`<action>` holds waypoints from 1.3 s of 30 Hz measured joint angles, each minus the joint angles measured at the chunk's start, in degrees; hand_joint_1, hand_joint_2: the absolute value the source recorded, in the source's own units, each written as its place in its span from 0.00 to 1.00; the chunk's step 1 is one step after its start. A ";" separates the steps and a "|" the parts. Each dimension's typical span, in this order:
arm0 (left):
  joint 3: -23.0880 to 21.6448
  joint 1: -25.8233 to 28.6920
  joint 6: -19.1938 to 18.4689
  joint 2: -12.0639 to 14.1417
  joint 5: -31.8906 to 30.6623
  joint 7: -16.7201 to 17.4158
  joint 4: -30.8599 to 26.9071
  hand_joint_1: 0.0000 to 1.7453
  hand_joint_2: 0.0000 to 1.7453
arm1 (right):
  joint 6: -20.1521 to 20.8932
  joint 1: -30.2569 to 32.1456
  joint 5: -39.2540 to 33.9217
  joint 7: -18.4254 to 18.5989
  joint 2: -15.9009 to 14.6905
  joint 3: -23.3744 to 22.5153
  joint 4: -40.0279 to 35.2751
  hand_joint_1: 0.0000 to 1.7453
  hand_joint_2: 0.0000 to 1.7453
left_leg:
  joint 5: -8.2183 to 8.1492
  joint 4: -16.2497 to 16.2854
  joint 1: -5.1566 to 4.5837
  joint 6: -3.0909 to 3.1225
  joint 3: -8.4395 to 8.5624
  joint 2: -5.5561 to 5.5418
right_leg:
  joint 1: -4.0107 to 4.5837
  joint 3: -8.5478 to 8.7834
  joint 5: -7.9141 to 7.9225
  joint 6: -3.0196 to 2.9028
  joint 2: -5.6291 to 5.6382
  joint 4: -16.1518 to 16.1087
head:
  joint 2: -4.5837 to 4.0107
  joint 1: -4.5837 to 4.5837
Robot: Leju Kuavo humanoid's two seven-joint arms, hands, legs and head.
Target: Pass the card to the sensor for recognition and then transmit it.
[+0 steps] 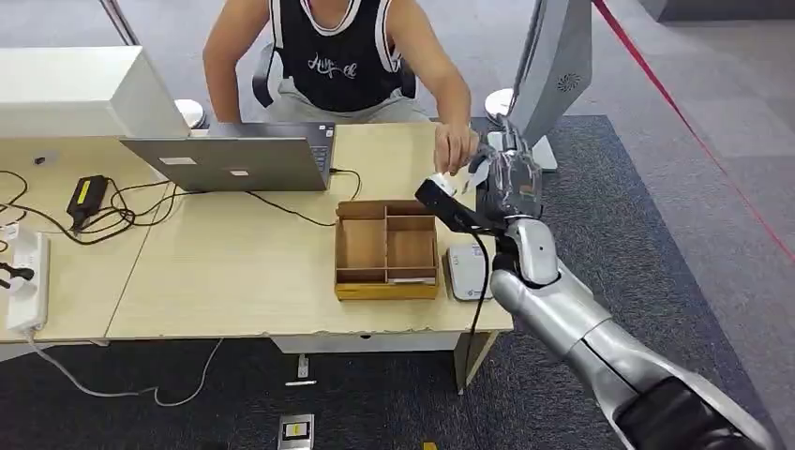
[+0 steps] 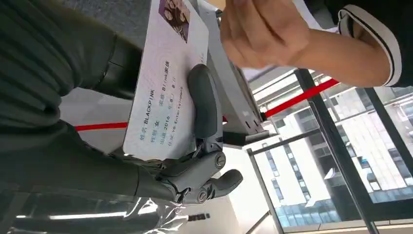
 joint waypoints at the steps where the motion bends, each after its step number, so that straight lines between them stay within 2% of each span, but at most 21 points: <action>1: 0.00 0.01 0.00 0.02 0.05 0.00 0.00 0.00 1.00 | -0.13 -0.01 -0.27 -0.20 0.07 0.02 0.13 1.00 1.00 | 0.00 0.00 0.00 0.00 0.00 0.00 | 0.00 0.00 0.00 0.00 0.00 0.00 | 0.02 0.00; 12: 0.02 0.16 0.20 0.02 1.57 -0.41 0.00 0.00 1.00 | 0.00 0.14 -1.99 -0.77 0.20 0.61 0.87 1.00 1.00 | 0.00 0.00 0.00 0.00 0.01 0.00 | 0.00 -0.02 0.00 0.00 0.00 -0.02 | 0.02 0.00; 25: 0.09 2.40 0.52 0.83 3.87 -1.55 0.00 0.00 1.00 | 0.39 8.10 -7.63 0.28 -4.33 0.35 0.92 1.00 1.00 | -0.02 0.00 0.00 0.00 0.01 0.00 | 0.00 -0.01 -0.01 0.00 0.00 -0.03 | 0.00 0.00; 39: 0.11 2.40 0.52 0.85 4.04 -2.51 0.00 0.00 1.00 | 1.01 10.98 -9.20 -0.55 -5.38 0.39 1.66 1.00 1.00 | -0.01 0.00 -0.01 0.00 0.01 0.01 | -0.01 0.02 -0.01 0.00 0.00 -0.02 | 0.02 -0.02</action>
